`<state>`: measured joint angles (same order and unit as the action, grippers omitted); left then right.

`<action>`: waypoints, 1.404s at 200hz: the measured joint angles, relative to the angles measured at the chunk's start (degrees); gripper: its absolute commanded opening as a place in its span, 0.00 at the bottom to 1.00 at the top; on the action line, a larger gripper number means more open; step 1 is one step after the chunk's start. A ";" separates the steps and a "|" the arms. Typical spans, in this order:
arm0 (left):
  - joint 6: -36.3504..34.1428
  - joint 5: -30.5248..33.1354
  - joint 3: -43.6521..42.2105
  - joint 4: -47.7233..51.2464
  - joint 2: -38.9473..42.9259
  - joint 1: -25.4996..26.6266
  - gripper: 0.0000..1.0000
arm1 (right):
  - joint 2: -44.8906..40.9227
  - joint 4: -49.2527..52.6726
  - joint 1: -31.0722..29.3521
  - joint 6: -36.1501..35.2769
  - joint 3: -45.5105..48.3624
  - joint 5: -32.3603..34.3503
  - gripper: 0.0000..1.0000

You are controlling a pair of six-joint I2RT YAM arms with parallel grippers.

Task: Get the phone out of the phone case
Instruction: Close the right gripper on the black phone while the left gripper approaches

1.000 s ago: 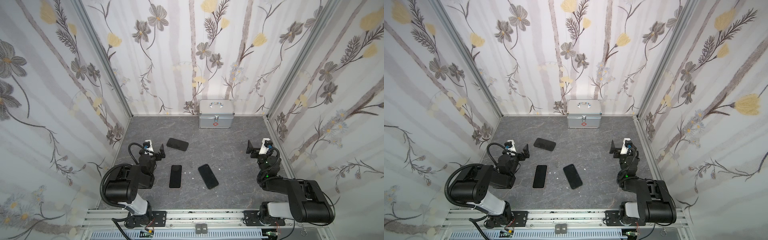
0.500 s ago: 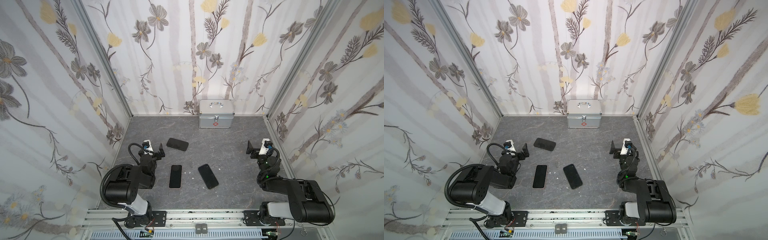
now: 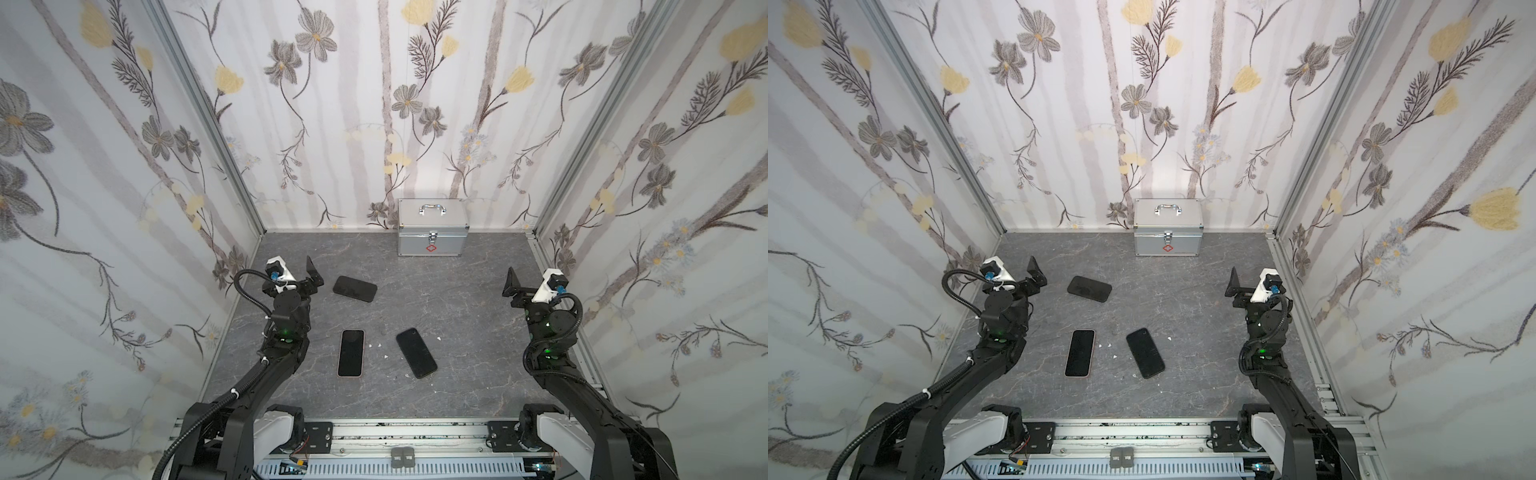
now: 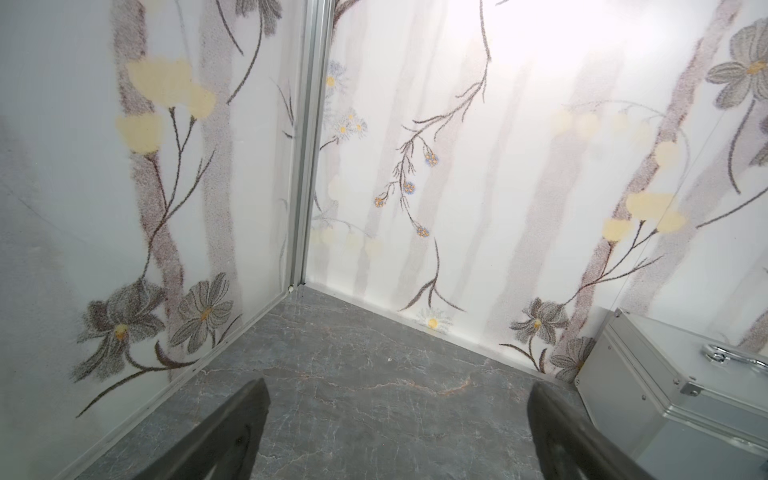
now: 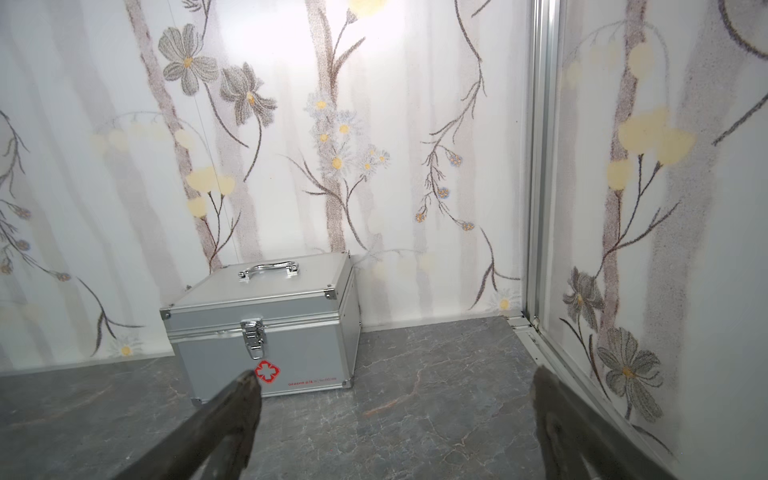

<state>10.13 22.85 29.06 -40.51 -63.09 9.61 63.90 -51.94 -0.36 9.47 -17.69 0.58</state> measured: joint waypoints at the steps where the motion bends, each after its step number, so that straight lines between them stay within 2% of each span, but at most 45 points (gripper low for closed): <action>1: 0.15 0.00 0.24 0.44 0.02 0.02 1.00 | -0.09 0.28 0.00 0.22 -0.11 0.00 1.00; 27: 9.03 -2.71 9.77 19.89 -1.53 0.31 1.00 | -1.05 14.88 0.00 10.45 -6.69 1.49 1.00; 46: 13.86 -6.05 10.51 28.85 -1.62 1.92 1.00 | -0.52 22.47 -0.02 15.76 -10.08 -0.02 1.00; 74: 18.60 -8.02 9.97 38.12 -0.90 8.68 1.00 | 2.16 31.01 -2.01 18.60 -12.46 -6.86 1.00; 105: 22.38 -7.67 9.97 44.76 -0.87 16.04 1.00 | 5.35 38.32 -9.42 19.56 -15.54 -9.60 1.00; 142: 26.05 -7.04 8.55 48.65 0.09 21.70 1.00 | 10.25 46.62 -21.81 17.38 -19.58 -11.08 1.00; 173: 29.27 -7.72 8.46 49.96 -2.10 25.38 1.00 | 16.48 55.19 -32.57 14.62 -25.70 -9.35 1.00; 202: 30.91 -8.90 8.87 50.56 -3.98 27.04 1.00 | 21.97 61.09 -39.95 13.77 -31.04 -5.55 1.00; 244: 33.99 -12.07 8.96 50.53 -4.46 27.17 1.00 | 31.95 69.02 -46.97 13.38 -37.77 -0.92 1.00; 281: 33.73 -22.51 5.11 46.12 -1.95 27.17 1.00 | 37.59 73.42 -50.62 13.40 -41.33 1.14 1.00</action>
<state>43.86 0.34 34.17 5.61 -65.04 36.77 101.49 21.47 -50.98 22.87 -59.02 1.72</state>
